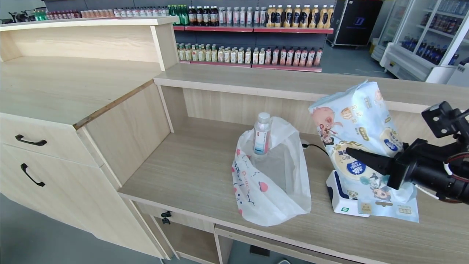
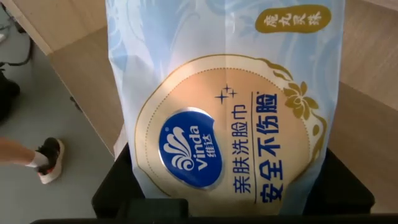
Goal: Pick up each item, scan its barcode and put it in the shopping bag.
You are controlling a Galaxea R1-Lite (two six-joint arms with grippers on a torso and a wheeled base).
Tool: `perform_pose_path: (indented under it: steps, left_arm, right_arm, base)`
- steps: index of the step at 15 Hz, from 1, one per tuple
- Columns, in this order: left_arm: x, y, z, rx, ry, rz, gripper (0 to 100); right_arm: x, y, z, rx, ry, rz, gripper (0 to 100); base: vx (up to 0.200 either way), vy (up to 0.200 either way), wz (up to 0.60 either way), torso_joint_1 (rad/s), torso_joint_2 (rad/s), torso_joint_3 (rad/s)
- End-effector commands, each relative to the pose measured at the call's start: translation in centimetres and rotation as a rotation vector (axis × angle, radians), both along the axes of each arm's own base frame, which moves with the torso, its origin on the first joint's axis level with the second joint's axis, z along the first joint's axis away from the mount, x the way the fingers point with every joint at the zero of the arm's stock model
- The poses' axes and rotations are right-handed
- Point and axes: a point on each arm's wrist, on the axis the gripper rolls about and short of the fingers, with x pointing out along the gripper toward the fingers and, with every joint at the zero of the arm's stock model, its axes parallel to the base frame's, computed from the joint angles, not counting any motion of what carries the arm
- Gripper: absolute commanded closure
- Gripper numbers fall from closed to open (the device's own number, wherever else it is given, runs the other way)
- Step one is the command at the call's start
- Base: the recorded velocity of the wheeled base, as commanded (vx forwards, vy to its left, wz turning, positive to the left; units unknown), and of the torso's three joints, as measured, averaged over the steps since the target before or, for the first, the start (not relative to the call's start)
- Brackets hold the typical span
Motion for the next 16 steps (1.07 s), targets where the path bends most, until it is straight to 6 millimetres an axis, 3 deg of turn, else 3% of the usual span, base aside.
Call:
perform_pose_path:
  steps: [1, 5, 9, 16]
  left_arm:
    - [0.0, 0.0, 0.0, 0.000, 0.001, -0.001, 0]
    - [0.0, 0.0, 0.0, 0.000, 0.001, 0.001, 0]
    - [0.0, 0.0, 0.0, 0.000, 0.001, -0.001, 0]
    - [0.0, 0.0, 0.0, 0.000, 0.001, 0.001, 0]
  right_arm:
    - [3.0, 2.1, -2.6, -0.018, 0.093, 0.063, 100]
    - [4.7, 4.0, -3.3, -0.034, 0.105, 0.116, 100]
    - [5.1, 4.0, -4.0, -0.082, 0.107, 0.119, 100]
    - [8.5, 5.4, -7.0, -0.015, 0.251, 0.109, 100]
  base:
    - [0.000, 0.000, 0.00, 0.000, 0.00, 0.000]
    - [0.000, 0.000, 0.00, 0.000, 0.00, 0.000]
    - [0.000, 0.000, 0.00, 0.000, 0.00, 0.000]
    - [0.000, 0.000, 0.00, 0.000, 0.00, 0.000]
